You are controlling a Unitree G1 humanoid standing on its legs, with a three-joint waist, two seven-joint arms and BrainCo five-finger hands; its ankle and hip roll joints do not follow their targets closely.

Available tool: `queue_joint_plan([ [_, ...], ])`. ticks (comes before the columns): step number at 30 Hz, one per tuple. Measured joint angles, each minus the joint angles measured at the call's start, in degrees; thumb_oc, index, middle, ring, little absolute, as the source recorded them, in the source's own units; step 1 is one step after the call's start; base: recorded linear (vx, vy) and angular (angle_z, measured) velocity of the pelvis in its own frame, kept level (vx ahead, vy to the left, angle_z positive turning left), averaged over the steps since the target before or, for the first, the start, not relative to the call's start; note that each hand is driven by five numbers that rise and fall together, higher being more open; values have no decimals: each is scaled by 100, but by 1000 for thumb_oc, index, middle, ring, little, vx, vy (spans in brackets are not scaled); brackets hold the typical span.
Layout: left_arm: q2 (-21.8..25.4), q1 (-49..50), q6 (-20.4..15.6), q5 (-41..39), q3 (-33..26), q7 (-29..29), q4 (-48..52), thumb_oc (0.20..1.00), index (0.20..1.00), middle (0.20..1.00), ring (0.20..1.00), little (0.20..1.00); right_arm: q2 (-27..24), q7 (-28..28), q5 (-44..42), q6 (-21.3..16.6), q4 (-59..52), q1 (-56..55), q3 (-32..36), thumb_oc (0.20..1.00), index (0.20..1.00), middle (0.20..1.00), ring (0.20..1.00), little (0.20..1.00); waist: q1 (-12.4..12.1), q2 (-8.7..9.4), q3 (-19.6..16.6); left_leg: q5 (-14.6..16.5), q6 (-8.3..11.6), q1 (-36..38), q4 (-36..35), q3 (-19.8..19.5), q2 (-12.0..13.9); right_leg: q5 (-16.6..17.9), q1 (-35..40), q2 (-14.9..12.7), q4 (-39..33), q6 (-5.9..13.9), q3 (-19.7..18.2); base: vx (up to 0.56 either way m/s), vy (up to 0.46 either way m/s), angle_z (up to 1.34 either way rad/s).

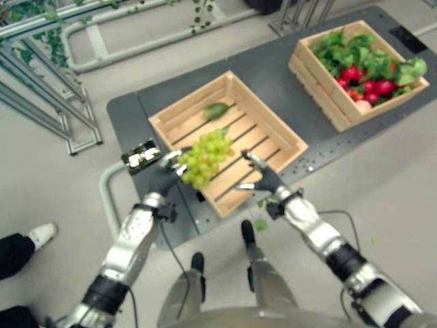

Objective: Pick up the fruits from the basket on one side to the basket on the other side

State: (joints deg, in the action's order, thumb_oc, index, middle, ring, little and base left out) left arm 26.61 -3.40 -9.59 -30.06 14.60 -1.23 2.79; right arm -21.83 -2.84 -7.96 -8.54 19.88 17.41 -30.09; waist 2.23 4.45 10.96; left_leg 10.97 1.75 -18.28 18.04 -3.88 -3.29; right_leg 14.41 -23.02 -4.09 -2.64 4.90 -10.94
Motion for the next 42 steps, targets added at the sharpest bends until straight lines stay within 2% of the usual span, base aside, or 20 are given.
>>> queue_joint_plan([
  [10, 163, 2, 2, -24, -13, 71, 474, 200, 200, 200, 200, 200, -43, 170, -71, 4, -272, -184, 19, 1000, 1000, 1000, 1000, 1000, 4, 9, -64, -74, 43, -16, -75, -101, 3, -58, 1, -5, -1, -32, 90, 4, -9, 5],
  [16, 136, -4, 5, -23, -11, 70, 474, 200, 200, 200, 200, 200, -77, 226, -292, 11, -409, -163, 15, 1000, 1000, 1000, 1000, 1000, -4, 51, -272, -81, 38, -31, -105, -113, 10, -58, 1, -5, -65, -27, 86, 3, -5, 1],
  [22, 24, -37, 24, -30, 3, 58, 476, 200, 200, 200, 200, 200, 130, 265, -740, 23, -422, 207, -15, 1000, 1000, 1000, 1000, 1000, -23, 70, -338, -110, 54, -25, -161, -136, 25, -20, 2, 3, -86, -16, 95, 4, -6, 0],
  [26, -64, -174, 32, -58, 53, 37, 475, 200, 200, 200, 200, 200, 146, 216, -753, 31, -421, 657, -17, 1000, 1000, 1000, 1000, 1000, -35, 70, -345, -122, 73, -21, -167, -182, 26, -9, 20, 8, -87, -36, 133, 12, -19, 5],
  [32, -92, -339, 34, -111, 295, 10, 476, 200, 200, 200, 200, 200, 333, 88, -904, 39, -404, 756, -55, 1000, 1000, 1000, 1000, 1000, -45, 115, -421, -138, 90, 59, -228, -246, 35, -62, 108, 11, -105, -57, 190, 8, -14, 4],
  [36, -135, -428, 35, -190, 389, -7, 480, 200, 200, 200, 200, 200, 540, 42, -1540, 42, -335, 748, -180, 1000, 1000, 1000, 1000, 1000, -48, 139, -440, -146, 93, 58, -228, -252, 35, -61, 108, 11, -105, -56, 196, 0, 0, 0],
  [39, -211, -461, 47, -275, 427, -96, 479, 200, 200, 200, 200, 200, 854, 182, -2718, 50, -134, 688, -261, 1000, 1000, 1000, 1000, 1000, -54, 155, -452, -154, 99, 58, -233, -255, 42, -57, 108, 14, -107, -52, 203, 0, 0, 0],
  [42, -211, -606, 71, -277, 467, -111, 479, 200, 200, 200, 200, 200, 882, 278, -3311, 57, -123, 656, -269, 1000, 1000, 1000, 1000, 1000, -155, 169, -476, -154, 100, 60, -235, -256, 44, -55, 108, 17, -107, -52, 204, 0, 0, 0],
])
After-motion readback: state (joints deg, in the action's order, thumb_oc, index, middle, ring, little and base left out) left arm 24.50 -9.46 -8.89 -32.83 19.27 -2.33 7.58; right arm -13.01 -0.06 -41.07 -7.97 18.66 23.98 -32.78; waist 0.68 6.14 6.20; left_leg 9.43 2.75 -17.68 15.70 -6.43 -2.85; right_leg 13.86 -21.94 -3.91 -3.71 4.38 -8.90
